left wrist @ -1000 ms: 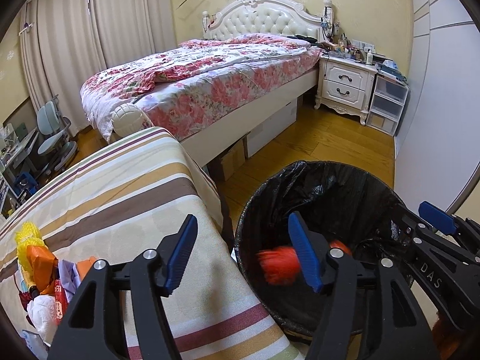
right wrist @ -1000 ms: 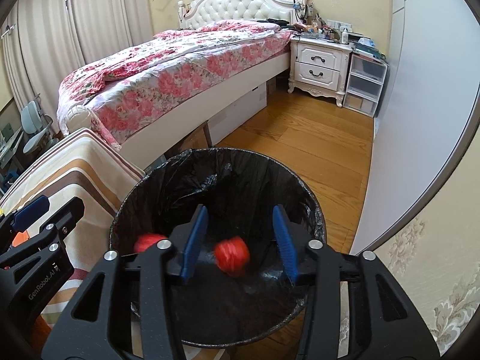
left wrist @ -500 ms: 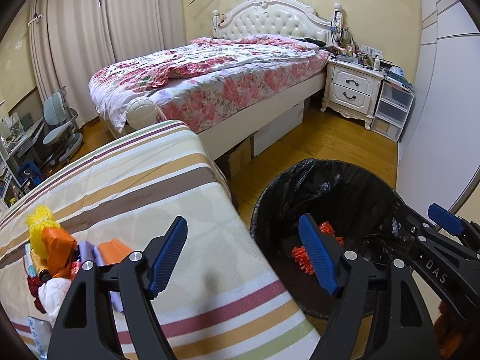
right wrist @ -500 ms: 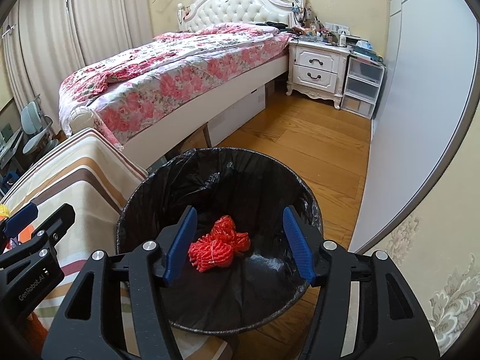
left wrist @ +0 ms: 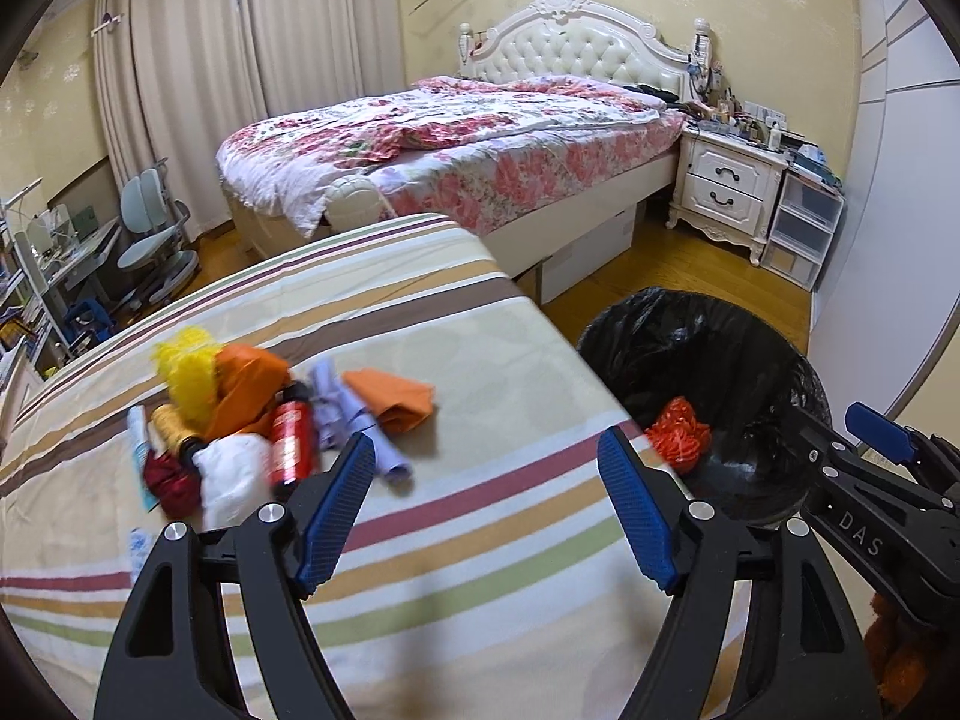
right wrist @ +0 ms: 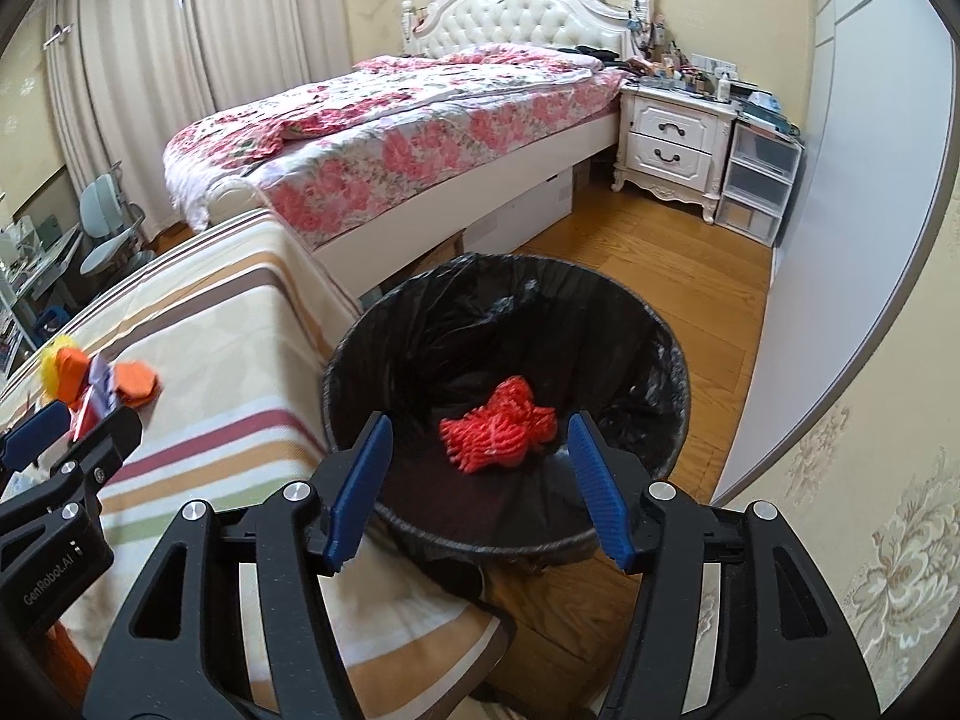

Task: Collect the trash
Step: 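Withdraw both open grippers from the bin back toward the bed, then grasp the white milk-powder tube with the left gripper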

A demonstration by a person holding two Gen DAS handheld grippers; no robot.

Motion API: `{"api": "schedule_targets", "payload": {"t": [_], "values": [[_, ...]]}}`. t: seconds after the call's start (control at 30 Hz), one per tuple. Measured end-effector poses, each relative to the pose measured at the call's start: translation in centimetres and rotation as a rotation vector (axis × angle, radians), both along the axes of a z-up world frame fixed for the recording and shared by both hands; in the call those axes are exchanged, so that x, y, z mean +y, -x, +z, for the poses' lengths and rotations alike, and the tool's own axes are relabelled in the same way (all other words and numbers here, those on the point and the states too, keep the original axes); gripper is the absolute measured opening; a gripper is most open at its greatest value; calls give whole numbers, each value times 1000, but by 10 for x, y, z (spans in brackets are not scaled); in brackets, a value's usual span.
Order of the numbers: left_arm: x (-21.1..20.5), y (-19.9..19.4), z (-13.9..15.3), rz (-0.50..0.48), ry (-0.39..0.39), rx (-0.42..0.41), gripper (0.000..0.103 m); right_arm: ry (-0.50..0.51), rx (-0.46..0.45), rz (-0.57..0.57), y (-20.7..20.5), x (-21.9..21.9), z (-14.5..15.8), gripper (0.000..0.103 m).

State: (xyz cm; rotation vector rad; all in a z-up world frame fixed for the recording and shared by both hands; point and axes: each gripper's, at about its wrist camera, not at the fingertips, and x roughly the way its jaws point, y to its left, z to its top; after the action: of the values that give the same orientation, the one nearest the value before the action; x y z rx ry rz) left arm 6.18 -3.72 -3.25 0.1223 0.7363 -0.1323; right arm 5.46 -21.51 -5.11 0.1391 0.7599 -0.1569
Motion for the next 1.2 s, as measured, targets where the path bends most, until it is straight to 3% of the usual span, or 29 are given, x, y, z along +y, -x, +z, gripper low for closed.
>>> {"api": "schedule_targets", "payload": {"t": [0.6, 0.9, 1.07, 1.17, 1.2], "values": [[111, 60, 0, 224, -14, -17, 74, 15, -14, 183, 37, 86, 5, 60], [160, 64, -15, 300, 22, 35, 74, 32, -13, 254, 38, 120, 6, 60], [161, 61, -26, 283, 40, 81, 63, 41, -10, 279, 38, 132, 6, 60], [163, 58, -33, 264, 58, 114, 46, 47, -7, 292, 37, 138, 5, 60], [165, 57, -35, 251, 74, 127, 36, 47, -6, 296, 37, 140, 5, 60]]}}
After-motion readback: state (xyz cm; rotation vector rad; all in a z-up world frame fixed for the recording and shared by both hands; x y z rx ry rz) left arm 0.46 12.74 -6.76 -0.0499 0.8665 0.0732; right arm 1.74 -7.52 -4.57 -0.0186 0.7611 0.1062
